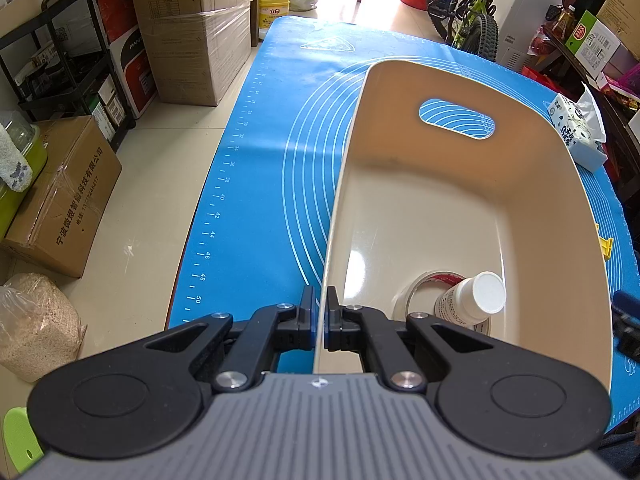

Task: Organize rigid objects
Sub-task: 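Move the right gripper to the white square charger and close on it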

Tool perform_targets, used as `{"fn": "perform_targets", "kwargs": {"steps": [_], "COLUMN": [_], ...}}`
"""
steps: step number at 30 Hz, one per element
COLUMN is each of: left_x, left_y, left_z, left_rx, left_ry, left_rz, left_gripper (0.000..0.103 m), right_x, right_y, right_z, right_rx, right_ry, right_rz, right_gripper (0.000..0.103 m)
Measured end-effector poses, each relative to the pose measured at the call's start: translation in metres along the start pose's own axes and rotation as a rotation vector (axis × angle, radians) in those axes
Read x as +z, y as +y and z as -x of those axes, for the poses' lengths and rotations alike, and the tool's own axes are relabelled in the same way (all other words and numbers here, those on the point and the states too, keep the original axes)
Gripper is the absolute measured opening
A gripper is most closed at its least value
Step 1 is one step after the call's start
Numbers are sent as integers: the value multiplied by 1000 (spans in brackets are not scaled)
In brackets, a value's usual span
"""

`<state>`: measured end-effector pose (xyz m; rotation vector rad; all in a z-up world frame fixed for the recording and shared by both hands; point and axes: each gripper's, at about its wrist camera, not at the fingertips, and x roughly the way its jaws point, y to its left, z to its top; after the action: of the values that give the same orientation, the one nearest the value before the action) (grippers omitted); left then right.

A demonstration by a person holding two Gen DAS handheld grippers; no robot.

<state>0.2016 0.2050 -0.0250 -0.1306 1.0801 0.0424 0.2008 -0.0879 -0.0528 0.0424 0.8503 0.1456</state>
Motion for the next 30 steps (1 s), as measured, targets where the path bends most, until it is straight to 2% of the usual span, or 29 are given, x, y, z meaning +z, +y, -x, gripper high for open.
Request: {"fn": "perform_targets", "kwargs": {"steps": [8, 16, 20, 24, 30], "left_x": [0, 0, 0, 0, 0], "left_y": [0, 0, 0, 0, 0], "left_z": [0, 0, 0, 0, 0], "left_rx": [0, 1, 1, 0, 1], "left_ry": [0, 0, 0, 0, 0], "left_rz": [0, 0, -1, 0, 1], "left_gripper": [5, 5, 5, 5, 5], "right_x": [-14, -16, -19, -21, -21], "right_y": [-6, 0, 8, 12, 5], "right_z": [-23, -32, -32, -31, -30], "right_rx": [-1, 6, 0, -8, -9], "right_ry": [52, 33, 32, 18, 16], "right_rz": [53, 143, 198, 232, 168], "right_gripper": [72, 73, 58, 58, 58]}}
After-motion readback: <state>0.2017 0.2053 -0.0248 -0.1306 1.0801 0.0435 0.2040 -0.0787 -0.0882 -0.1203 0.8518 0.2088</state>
